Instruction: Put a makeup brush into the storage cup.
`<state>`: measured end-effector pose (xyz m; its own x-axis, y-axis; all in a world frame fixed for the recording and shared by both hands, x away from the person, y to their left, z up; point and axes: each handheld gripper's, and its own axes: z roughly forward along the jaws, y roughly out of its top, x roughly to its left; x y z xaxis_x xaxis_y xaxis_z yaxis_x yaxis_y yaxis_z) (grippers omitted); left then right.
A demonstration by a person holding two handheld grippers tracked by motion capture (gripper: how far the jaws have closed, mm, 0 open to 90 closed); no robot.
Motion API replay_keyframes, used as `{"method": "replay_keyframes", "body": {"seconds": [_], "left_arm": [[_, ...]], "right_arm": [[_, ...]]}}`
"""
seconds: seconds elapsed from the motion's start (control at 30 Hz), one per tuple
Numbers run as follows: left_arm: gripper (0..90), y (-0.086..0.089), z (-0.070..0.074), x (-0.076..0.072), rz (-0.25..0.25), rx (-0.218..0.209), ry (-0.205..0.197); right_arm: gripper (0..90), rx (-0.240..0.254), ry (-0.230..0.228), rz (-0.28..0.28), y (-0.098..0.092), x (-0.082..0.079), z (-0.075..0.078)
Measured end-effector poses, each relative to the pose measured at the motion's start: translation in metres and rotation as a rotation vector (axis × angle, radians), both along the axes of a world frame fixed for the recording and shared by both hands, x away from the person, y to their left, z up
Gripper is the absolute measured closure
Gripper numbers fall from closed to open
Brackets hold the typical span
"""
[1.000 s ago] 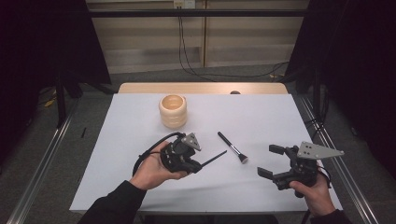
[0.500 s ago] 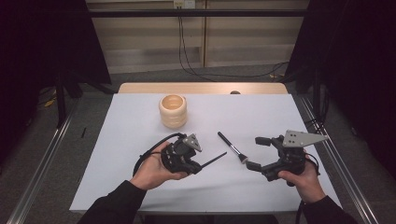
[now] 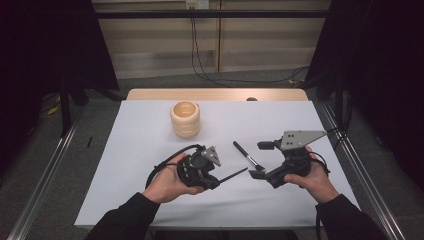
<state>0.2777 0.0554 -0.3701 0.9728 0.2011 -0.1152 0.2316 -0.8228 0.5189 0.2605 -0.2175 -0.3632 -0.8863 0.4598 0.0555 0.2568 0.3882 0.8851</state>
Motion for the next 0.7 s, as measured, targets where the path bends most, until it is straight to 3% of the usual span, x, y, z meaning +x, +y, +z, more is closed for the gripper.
{"method": "replay_keyframes", "body": {"seconds": [0.17,0.27,0.43,0.6,0.7], "left_arm": [[83.3,-0.001,0.0,-0.001,-0.006,0.009,0.009],[83.3,-0.001,0.0,-0.002,0.005,0.005,0.02],[83.3,-0.001,-0.001,-0.001,-0.012,0.021,0.014],[83.3,-0.003,-0.003,-0.001,-0.024,0.03,0.014],[83.3,-0.004,-0.004,-0.001,-0.034,0.039,0.015]], "right_arm": [[12.2,-0.051,0.006,0.064,0.013,0.006,0.003],[12.1,-0.083,0.045,0.088,0.017,0.009,0.005],[12.2,-0.154,0.066,0.135,0.024,0.013,0.004],[10.8,-0.244,0.05,0.173,0.033,0.014,0.0],[21.8,-0.278,0.058,0.212,0.037,0.014,-0.002]]}}
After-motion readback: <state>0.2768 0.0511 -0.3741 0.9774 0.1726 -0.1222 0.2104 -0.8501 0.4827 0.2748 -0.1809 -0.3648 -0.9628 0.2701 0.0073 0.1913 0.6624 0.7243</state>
